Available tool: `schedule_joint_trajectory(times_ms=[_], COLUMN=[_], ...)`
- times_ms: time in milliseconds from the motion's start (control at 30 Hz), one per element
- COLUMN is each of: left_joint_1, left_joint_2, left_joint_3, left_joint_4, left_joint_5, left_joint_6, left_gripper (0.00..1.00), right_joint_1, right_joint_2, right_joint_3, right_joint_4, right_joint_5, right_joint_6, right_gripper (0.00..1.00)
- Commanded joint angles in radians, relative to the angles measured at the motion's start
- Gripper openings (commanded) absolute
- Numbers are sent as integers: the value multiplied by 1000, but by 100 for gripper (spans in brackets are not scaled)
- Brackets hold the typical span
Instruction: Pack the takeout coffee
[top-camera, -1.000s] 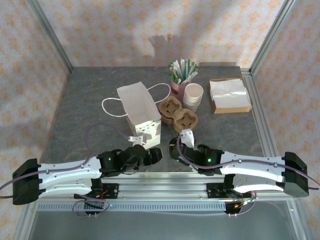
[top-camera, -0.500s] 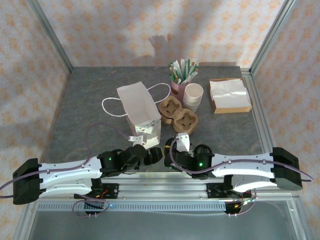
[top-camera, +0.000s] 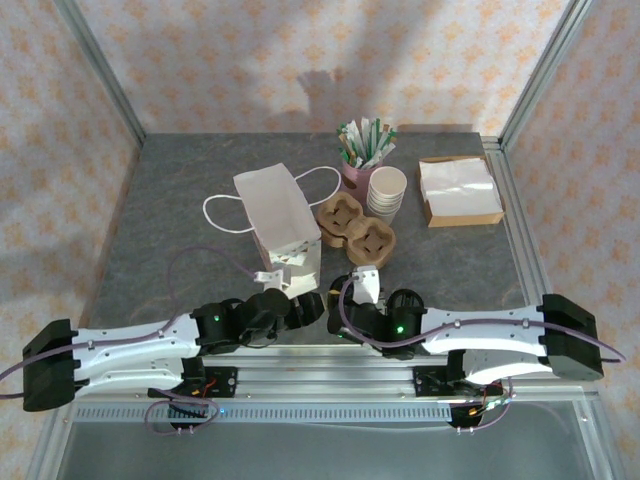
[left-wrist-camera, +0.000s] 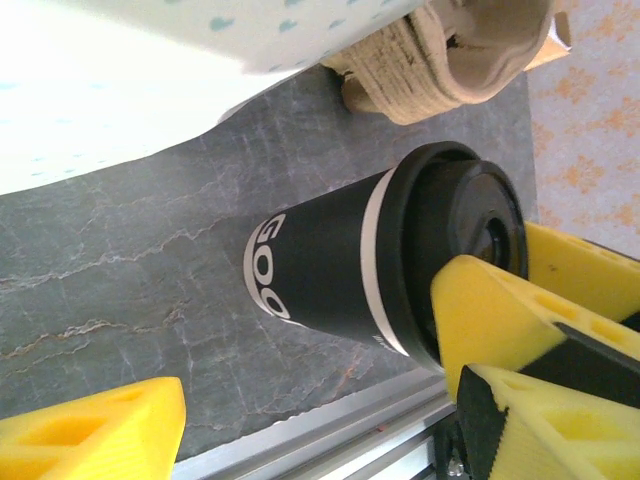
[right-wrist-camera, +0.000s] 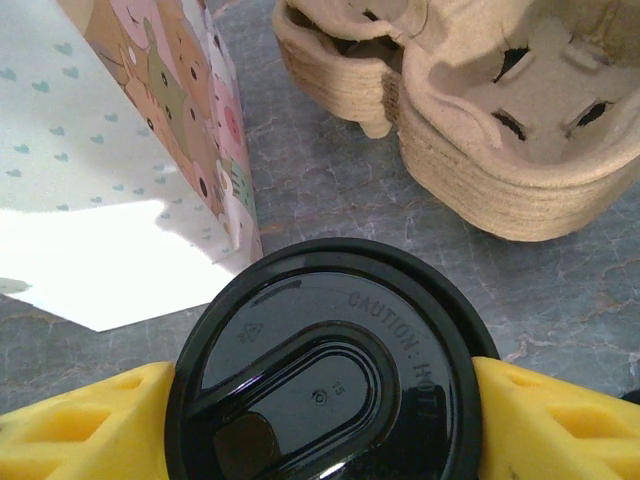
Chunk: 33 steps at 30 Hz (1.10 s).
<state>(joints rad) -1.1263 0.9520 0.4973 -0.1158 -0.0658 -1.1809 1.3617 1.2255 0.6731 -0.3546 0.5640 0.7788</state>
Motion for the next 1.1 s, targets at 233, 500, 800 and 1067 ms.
schedule_joint_trajectory(times_ms=[233,500,800,1067], left_joint_1=[-10,-13,-17,-18], left_joint_2=[-57,-50,-56,-55], left_joint_3=[29,56,60,56], left_joint_4=[-95,-150,-158,-157], left_joint_5=[-90,-106,-116,-114], left_joint_6=[-2,9,3,-3], left_gripper=[73,73,73,73], right_joint_1=[20,20,19,3], right_joint_2=[210,174,40,91], right_joint_3=[-43,-40,47,117], right_joint_4=[-236,-212,-284,-307], right_joint_5=[-314,-327,-236,-233], right_joint_6=[84,83,81,61], right_gripper=[69,71,74,76])
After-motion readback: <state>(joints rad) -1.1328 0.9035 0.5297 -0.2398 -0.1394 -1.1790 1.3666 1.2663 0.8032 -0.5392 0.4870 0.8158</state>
